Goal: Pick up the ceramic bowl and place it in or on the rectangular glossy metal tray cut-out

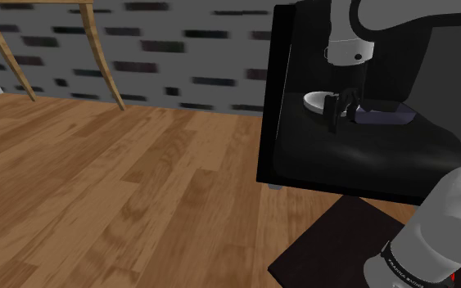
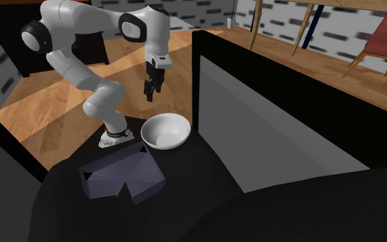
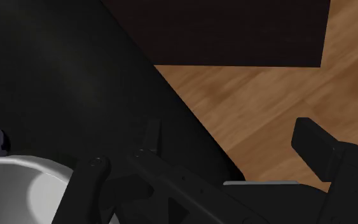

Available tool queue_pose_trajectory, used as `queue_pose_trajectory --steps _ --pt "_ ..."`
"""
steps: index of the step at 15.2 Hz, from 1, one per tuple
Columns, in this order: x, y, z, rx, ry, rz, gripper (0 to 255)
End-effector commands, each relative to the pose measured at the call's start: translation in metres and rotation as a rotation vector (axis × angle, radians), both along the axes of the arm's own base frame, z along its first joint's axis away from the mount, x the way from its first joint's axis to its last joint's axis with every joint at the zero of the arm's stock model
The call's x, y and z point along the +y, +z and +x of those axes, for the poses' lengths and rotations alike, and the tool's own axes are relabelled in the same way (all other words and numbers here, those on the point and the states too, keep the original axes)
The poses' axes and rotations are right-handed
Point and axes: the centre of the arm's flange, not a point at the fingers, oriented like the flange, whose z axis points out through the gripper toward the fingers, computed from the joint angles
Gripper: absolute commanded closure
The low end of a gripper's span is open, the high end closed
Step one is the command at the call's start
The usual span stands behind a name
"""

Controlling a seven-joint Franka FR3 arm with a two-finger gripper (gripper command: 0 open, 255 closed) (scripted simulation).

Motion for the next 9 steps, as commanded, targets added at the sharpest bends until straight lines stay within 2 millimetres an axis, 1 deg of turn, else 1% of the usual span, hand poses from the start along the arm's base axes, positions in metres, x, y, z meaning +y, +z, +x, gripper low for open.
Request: queue_pose_trajectory --steps 1,9 --pt "0.0 0.0 0.0 0.0 0.0 0.0 0" --pt "-0.044 0.007 0.078 -0.08 -0.03 -0.081 0"
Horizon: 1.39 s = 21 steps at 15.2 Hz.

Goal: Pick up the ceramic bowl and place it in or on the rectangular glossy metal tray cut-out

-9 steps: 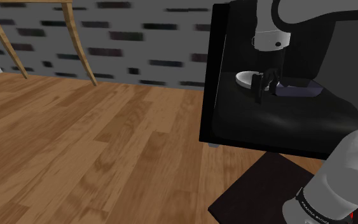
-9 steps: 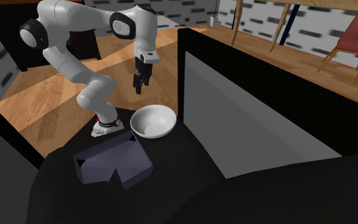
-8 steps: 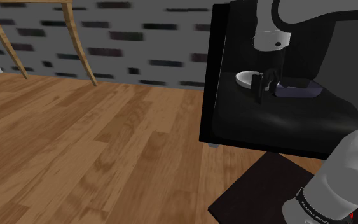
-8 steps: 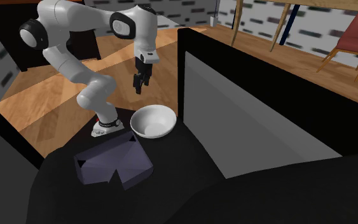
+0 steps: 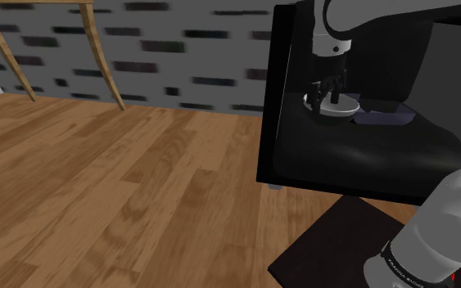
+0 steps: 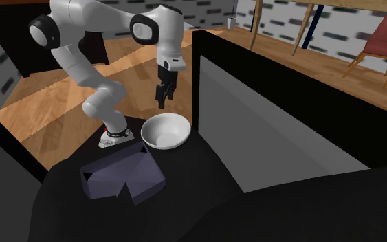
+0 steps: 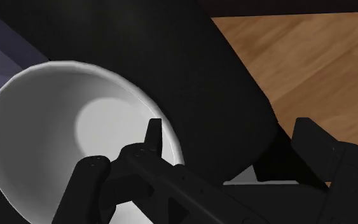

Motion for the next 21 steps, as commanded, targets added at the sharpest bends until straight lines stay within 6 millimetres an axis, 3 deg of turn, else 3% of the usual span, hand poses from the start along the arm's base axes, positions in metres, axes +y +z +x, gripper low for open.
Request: queue_pose_trajectory --steps 1,4,12,19,20,21 --pt "-0.011 0.003 0.019 -0.021 -0.007 -0.021 0" --pt "-0.025 0.007 0.042 -0.046 -0.016 -0.046 0" --pt "-0.033 -0.032 0.04 -0.046 -0.016 -0.046 0" --pt "-0.033 -0.032 0.04 -0.046 -0.016 -0.046 0" --pt "-0.033 -0.032 0.04 -0.046 -0.016 -0.046 255" --pt "-0.033 -0.032 0.04 -0.046 -0.016 -0.046 255"
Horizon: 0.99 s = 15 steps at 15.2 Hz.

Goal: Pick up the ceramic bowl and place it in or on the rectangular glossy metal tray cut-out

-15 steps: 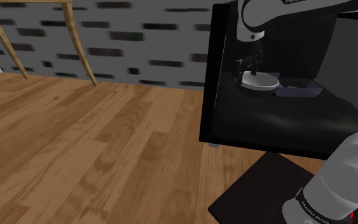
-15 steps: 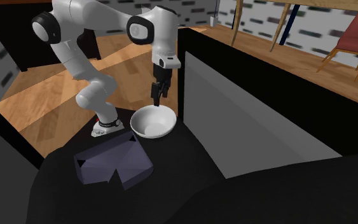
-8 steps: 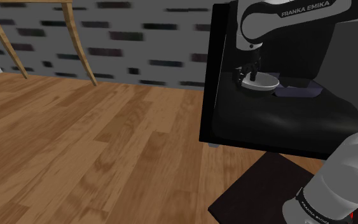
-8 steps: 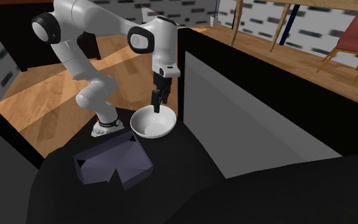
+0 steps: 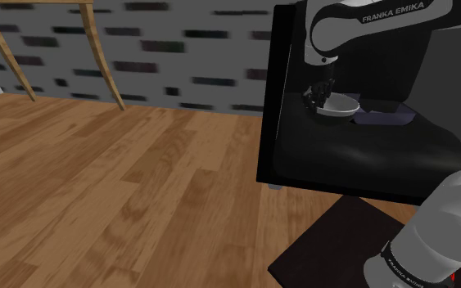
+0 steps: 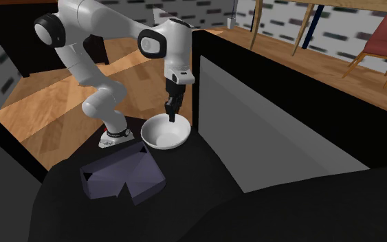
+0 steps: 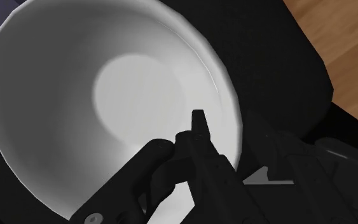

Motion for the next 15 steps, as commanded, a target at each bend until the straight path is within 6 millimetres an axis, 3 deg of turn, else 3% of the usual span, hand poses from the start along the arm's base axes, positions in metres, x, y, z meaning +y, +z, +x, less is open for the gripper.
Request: queue_pose_trajectory --steps 1,8,15 --pt "0.0 0.0 0.0 0.0 0.0 0.0 255" --pt "0.0 0.0 0.0 0.0 0.0 0.0 255" --pt "0.0 0.037 0.0 0.0 0.0 0.0 255"
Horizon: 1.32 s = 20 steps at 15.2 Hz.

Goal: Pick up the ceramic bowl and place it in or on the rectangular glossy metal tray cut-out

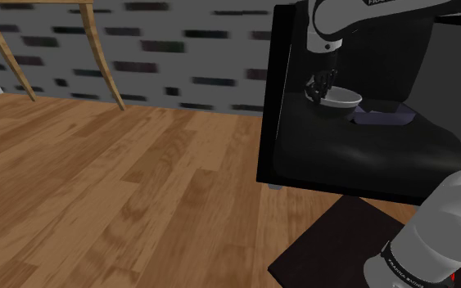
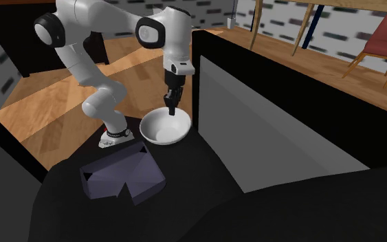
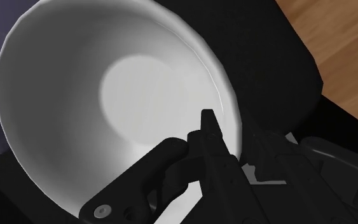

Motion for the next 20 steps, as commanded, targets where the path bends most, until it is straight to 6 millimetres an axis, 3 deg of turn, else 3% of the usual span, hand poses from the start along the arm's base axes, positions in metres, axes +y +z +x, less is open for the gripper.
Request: queue_pose_trajectory --steps 1,16,20 --pt "0.001 0.01 0.0 0.0 0.0 0.0 255" --pt "0.001 0.089 0.0 0.0 0.0 0.0 255" --pt "-0.048 0.097 -0.019 0.0 0.0 0.0 255"
